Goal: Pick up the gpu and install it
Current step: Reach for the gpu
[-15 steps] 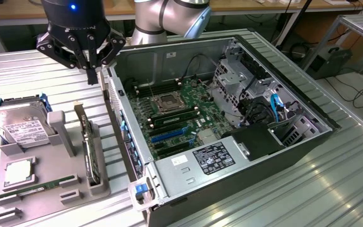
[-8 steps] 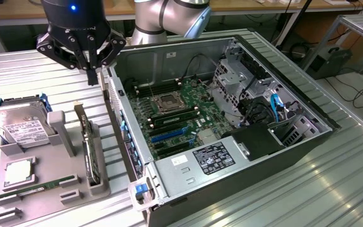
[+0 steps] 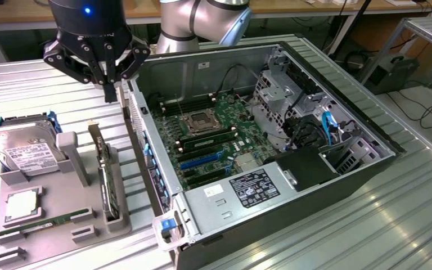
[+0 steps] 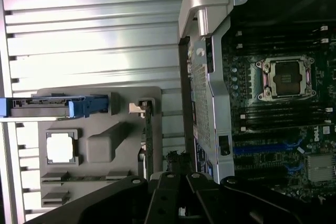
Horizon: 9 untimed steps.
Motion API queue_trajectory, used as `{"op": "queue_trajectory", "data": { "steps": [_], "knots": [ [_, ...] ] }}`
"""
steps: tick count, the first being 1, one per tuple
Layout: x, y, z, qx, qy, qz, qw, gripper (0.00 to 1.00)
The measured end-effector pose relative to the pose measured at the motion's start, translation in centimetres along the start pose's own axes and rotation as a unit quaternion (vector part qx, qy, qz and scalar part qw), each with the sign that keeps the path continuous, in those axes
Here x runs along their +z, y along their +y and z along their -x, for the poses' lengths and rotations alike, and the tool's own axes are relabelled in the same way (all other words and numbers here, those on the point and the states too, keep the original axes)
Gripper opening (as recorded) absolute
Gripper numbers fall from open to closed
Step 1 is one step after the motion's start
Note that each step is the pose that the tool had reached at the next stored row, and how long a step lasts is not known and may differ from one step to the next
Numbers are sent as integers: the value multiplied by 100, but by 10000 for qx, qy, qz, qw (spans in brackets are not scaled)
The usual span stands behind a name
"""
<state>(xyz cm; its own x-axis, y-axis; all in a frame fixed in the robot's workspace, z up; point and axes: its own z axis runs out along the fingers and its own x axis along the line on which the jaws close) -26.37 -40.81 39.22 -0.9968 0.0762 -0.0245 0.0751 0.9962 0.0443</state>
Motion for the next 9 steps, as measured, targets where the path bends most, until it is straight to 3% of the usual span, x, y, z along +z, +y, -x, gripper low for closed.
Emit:
{"op": "queue_trajectory", "data": {
  "steps": [9],
  "knots": [
    [0, -21, 0, 0, 0, 0, 10000, 11]
  ]
}}
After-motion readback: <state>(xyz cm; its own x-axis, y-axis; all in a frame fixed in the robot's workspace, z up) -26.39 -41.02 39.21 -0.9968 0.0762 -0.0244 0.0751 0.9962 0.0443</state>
